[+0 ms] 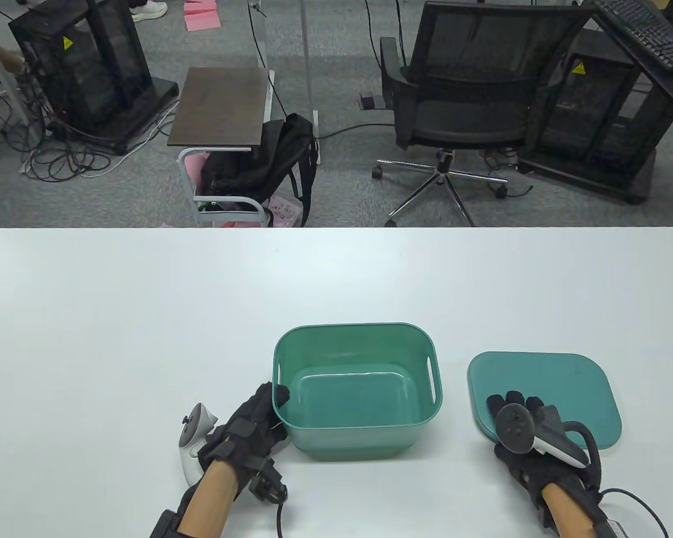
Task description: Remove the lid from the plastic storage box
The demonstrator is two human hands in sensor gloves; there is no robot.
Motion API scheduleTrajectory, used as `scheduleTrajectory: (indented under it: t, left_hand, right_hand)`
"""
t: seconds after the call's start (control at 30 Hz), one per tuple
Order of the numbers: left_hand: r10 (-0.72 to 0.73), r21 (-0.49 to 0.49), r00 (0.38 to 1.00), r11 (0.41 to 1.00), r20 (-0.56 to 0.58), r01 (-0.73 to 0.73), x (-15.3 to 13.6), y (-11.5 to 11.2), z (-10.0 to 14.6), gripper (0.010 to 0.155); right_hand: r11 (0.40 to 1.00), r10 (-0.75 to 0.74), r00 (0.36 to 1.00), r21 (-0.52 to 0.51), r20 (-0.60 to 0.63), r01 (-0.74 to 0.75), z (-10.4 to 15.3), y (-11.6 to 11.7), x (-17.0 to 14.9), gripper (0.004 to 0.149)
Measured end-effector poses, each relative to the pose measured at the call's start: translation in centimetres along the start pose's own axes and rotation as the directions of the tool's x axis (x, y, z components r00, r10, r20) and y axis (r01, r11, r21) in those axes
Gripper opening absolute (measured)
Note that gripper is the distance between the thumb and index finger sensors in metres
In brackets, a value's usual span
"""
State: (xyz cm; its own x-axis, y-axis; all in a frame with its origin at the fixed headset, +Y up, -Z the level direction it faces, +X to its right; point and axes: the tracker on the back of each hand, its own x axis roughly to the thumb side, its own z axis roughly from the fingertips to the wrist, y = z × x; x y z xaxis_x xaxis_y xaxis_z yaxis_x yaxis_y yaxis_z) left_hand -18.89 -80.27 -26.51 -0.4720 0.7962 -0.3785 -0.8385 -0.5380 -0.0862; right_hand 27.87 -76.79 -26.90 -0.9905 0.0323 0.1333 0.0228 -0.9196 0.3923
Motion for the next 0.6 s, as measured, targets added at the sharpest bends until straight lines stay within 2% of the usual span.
scheduleTrajectory:
  t: [0.03,0.07,0.1,0.3,0.6]
  left_hand:
    - [0.0,0.0,1.0,1.0,0.0,0.0,0.0,0.0,0.0,0.048]
    - [-0.002,0.0,1.0,1.0,0.0,0.002,0.0,0.0,0.0,0.048]
    - [-0.003,-0.001,1.0,1.0,-0.001,0.003,0.0,0.0,0.0,0.048]
    - [-0.004,-0.009,1.0,1.0,0.004,0.004,-0.1,0.0,0.0,0.05]
    - [0.085,-0.008,0.995,0.996,0.048,-0.084,0.0,0.6,0.9,0.064]
  right_hand:
    - [0.998,-0.033,0.999,0.046,0.01,0.032,-0.2,0.1,-0.1,0.074]
    - [0.997,-0.055,0.998,0.061,-0.01,0.055,0.0,0.1,-0.1,0.074]
    - [0.998,-0.059,0.998,0.031,0.0,0.059,-0.1,0.0,-0.1,0.073]
    - [0.997,-0.071,0.997,0.044,-0.003,0.071,-0.2,-0.1,-0.3,0.07]
    - [0.992,-0.119,0.993,0.047,-0.025,0.12,-0.4,-0.9,-0.6,0.066]
